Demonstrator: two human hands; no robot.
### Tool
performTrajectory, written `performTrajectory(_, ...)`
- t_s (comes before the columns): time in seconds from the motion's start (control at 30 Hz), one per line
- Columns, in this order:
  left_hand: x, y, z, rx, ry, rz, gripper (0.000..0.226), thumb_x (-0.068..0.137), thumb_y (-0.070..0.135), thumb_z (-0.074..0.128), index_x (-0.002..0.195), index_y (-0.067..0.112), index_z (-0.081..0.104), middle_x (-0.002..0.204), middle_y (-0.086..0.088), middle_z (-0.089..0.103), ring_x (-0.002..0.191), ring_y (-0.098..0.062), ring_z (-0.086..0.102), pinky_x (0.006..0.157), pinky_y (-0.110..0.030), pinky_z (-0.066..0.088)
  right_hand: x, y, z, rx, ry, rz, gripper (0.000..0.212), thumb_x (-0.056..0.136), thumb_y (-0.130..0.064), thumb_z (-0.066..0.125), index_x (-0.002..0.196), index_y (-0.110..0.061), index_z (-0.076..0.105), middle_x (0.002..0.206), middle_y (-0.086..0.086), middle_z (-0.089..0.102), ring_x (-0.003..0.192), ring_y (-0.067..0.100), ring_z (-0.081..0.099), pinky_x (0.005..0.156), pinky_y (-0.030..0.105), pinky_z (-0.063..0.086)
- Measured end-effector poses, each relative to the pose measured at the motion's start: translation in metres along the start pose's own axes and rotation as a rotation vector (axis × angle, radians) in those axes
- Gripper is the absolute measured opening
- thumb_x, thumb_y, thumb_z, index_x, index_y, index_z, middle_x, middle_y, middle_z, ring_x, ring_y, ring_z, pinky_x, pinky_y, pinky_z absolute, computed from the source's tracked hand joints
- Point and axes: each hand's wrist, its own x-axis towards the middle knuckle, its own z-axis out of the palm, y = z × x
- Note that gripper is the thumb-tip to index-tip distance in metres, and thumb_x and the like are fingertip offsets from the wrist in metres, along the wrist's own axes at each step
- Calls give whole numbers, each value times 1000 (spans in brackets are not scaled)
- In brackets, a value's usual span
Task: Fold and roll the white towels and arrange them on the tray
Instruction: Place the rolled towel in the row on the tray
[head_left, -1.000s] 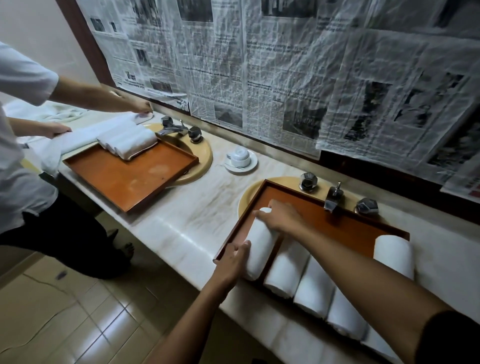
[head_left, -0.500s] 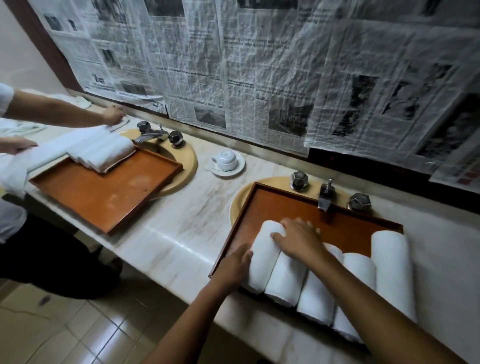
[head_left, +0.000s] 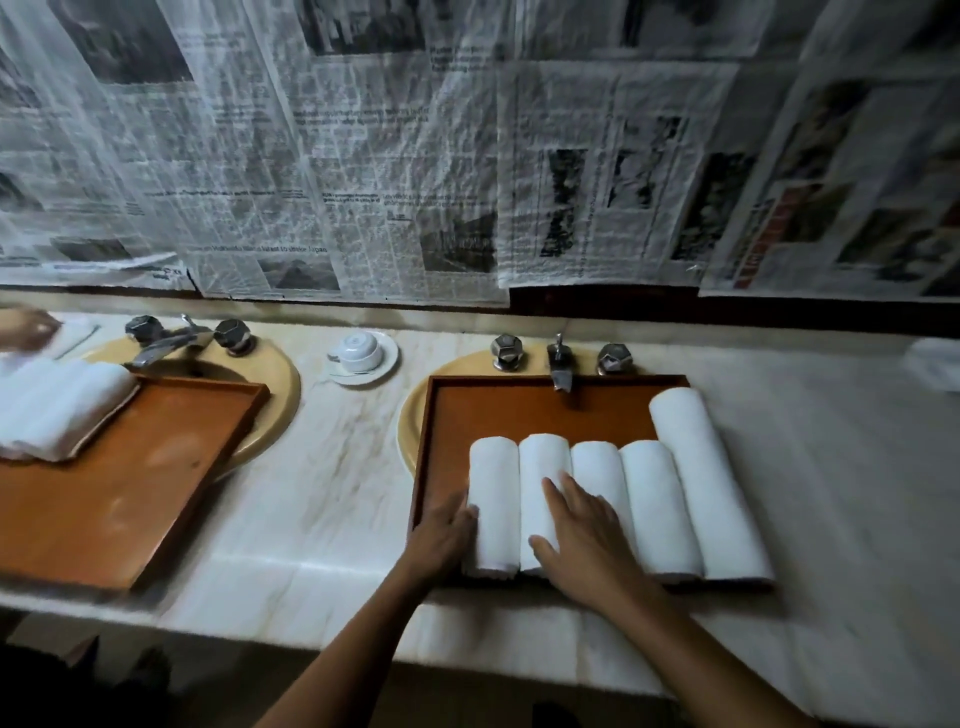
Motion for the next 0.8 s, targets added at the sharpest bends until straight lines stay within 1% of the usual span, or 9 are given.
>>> performTrajectory(0.07,1,-1,0,-2,0,29,50,101,63,38,146,43,46,145,10,55,129,-16,55,109,-40,45,-5,-4,1,68,35,11,68,104,-51,46,162,-30,18,172,0,8,154,23,21,125,39,20)
performTrajectory(0.17,1,2,0,5,26,11,45,107,47,42,151,36,44,143,12,54,128,-15,53,103,-32,41,-17,-8,9,137,92,18,52,106,-41,50,155,-33,36,171,-6,14,151,18,27,123,36,27)
performTrajectory(0.27,2,-3,2,56,61,30,51,102,55,42,151,41,41,145,7,57,131,-22,55,109,-42,44,-27,-8,15,183,115,11,50,107,-37,48,156,-32,38,171,-8,11,153,16,21,123,35,25)
performTrajectory(0.33,0,-8,6,73,110,29,53,103,54,45,153,37,39,147,3,56,130,-25,57,109,-44,45,-31,-7,15,210,127,3,50,107,-37,49,156,-32,38,171,-9,12,153,17,22,123,35,25)
performTrajectory(0.47,-8,-2,13,72,202,81,47,106,37,50,152,26,45,147,0,56,126,-22,58,98,-33,44,-41,1,12,248,142,-21,50,106,-33,50,155,-27,42,167,-5,26,150,16,26,123,34,26)
performTrajectory(0.53,-13,6,14,98,195,103,46,107,33,49,152,22,44,145,7,53,129,-21,55,98,-31,41,-49,9,12,269,165,-19,47,105,-29,50,151,-24,48,163,-3,33,149,16,28,122,33,28)
performTrajectory(0.6,-16,11,14,99,154,135,44,107,33,48,150,22,43,137,12,50,123,-17,55,94,-27,38,-59,22,11,300,209,-4,43,104,-26,52,146,-23,54,159,-3,38,146,15,32,120,32,31)
performTrajectory(0.7,-13,13,13,210,122,113,48,105,42,49,149,25,40,144,-2,51,120,-22,54,93,-32,40,-75,46,8,360,263,40,39,102,-24,58,141,-24,59,155,-6,43,144,10,34,118,25,29)
performTrajectory(0.8,-10,20,18,404,211,119,59,102,41,55,155,21,39,149,-12,44,133,-32,47,106,-41,39,-90,76,4,392,303,94,35,100,-22,63,134,-22,64,150,-4,48,140,11,39,112,12,25)
